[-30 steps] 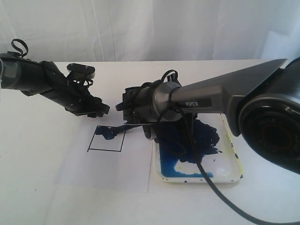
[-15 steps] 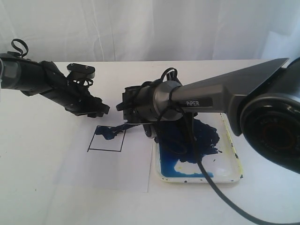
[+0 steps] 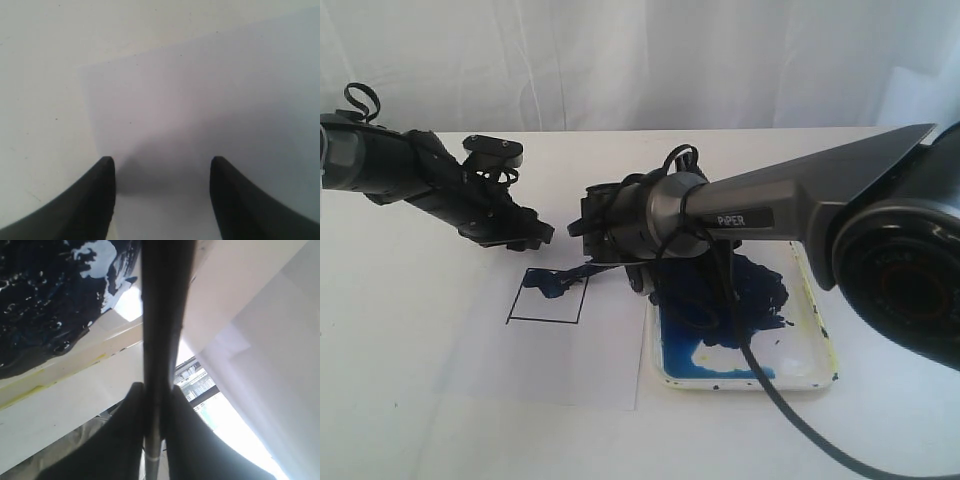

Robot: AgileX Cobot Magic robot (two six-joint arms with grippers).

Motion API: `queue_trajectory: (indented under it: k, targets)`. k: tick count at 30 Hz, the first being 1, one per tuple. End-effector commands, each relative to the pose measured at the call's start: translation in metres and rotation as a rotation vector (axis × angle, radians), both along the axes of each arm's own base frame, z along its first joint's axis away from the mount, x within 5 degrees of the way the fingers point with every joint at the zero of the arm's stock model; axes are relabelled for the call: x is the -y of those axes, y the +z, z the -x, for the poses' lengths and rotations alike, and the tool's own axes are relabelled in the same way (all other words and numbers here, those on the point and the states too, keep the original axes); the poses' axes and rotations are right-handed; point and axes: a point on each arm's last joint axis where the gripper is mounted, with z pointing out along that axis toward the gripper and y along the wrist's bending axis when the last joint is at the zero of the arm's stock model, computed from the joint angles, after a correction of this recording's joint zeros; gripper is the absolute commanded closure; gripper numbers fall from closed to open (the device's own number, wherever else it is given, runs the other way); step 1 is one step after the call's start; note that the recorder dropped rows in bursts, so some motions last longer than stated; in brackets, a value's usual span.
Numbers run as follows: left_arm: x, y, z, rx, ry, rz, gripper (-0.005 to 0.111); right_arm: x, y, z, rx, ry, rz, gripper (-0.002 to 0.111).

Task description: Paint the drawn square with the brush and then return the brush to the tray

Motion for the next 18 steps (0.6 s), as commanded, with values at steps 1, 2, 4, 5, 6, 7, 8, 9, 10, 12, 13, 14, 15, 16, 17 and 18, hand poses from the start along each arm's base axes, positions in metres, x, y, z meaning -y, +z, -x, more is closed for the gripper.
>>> queue_trajectory:
  k: [1, 2, 4, 5, 6, 7, 8, 9, 10, 12, 13, 14, 15, 16, 17, 18]
  targets:
    - [-0.001, -0.004, 0.003, -0.049, -0.004, 0.005, 0.047, 0.002, 0.006, 0.0, 0.008, 0.0, 0.009, 0.108]
    - [-0.001, -0.004, 0.003, -0.049, -0.004, 0.005, 0.047, 0.002, 0.006, 0.0, 0.008, 0.0, 0.009, 0.108]
    - [-0.001, -0.004, 0.004, -0.051, -0.005, 0.005, 0.047, 0.002, 0.006, 0.0, 0.008, 0.0, 0.009, 0.108]
    - [-0.001, -0.004, 0.004, -0.051, -0.005, 0.005, 0.047, 0.002, 0.007, 0.0, 0.009, 0.0, 0.008, 0.108]
    - [-0.001, -0.004, 0.004, -0.051, -0.005, 0.005, 0.047, 0.002, 0.007, 0.0, 0.009, 0.0, 0.008, 0.108]
    - [-0.001, -0.004, 0.004, -0.051, -0.005, 0.005, 0.047, 0.002, 0.008, 0.0, 0.013, 0.004, 0.012, 0.108]
    - [-0.001, -0.004, 0.004, -0.053, -0.005, 0.005, 0.047, 0.002, 0.009, 0.0, 0.016, 0.005, 0.011, 0.108]
    - [-0.001, -0.004, 0.004, -0.053, -0.005, 0.005, 0.047, 0.002, 0.01, 0.0, 0.018, 0.006, 0.012, 0.108]
    - [-0.001, -0.004, 0.004, -0.053, -0.005, 0.005, 0.047, 0.002, 0.012, 0.0, 0.019, 0.008, 0.01, 0.108]
    - [-0.001, -0.004, 0.004, -0.051, -0.008, 0.002, 0.047, 0.003, 0.015, 0.0, 0.025, 0.008, 0.005, 0.108]
    - [-0.001, -0.004, 0.004, -0.051, -0.01, 0.0, 0.047, 0.003, 0.017, 0.0, 0.028, 0.008, 0.002, 0.108]
    - [-0.001, -0.004, 0.004, -0.051, -0.01, 0.0, 0.047, 0.003, 0.02, 0.0, 0.033, 0.008, -0.003, 0.108]
    - [-0.001, -0.004, 0.004, -0.051, -0.01, 0.0, 0.047, 0.003, 0.022, 0.0, 0.037, 0.009, -0.005, 0.108]
    - [-0.001, -0.004, 0.004, -0.051, -0.01, 0.0, 0.047, 0.003, 0.024, 0.001, 0.041, 0.009, -0.008, 0.108]
    - [-0.001, -0.004, 0.004, -0.051, -0.01, 0.0, 0.047, 0.003, 0.026, 0.001, 0.044, 0.009, -0.011, 0.108]
    - [-0.001, -0.004, 0.004, -0.053, -0.01, 0.0, 0.047, 0.003, 0.027, 0.001, 0.043, 0.009, -0.013, 0.108]
